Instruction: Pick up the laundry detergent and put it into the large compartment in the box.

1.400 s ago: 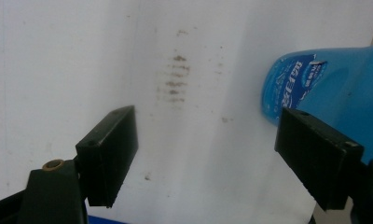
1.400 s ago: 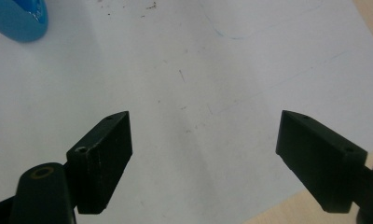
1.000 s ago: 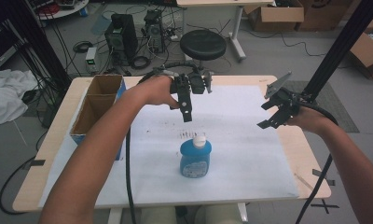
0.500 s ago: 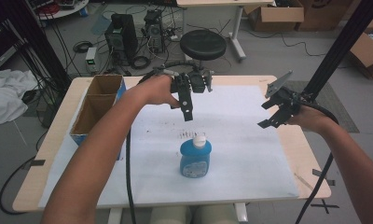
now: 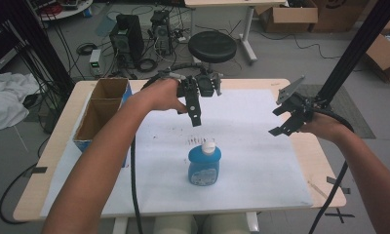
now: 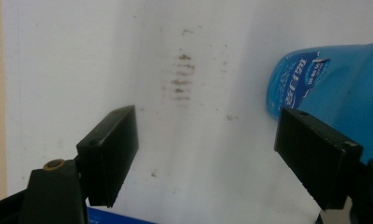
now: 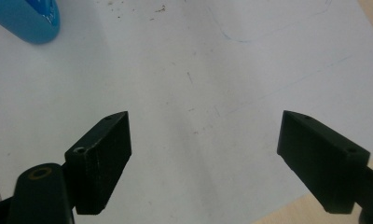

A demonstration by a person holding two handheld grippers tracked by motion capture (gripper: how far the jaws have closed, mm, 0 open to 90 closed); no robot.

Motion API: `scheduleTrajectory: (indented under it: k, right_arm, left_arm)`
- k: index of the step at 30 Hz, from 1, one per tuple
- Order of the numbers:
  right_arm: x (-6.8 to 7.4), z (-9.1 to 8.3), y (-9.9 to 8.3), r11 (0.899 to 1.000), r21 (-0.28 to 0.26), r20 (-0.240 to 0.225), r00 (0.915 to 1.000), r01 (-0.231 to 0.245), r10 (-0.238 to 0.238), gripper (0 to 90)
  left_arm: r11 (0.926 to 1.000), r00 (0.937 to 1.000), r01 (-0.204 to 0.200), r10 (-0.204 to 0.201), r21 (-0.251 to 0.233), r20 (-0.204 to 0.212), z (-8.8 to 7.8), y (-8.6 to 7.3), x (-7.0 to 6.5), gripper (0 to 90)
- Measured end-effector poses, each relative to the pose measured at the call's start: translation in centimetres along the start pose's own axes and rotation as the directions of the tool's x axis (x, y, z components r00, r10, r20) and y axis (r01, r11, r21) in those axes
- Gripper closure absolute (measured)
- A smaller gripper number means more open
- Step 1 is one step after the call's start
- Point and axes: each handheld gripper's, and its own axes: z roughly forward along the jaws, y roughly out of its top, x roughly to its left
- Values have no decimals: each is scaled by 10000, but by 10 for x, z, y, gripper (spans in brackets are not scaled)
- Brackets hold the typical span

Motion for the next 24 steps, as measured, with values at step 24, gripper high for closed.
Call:
scheduleTrajectory:
  k: [24]
  right_arm:
    - [6, 1, 0, 9998, -118, -45, 9999, 157, -157, 168]
  left_arm:
    - [9992, 10000, 66, -62, -403, 77, -22, -8, -16, 220]
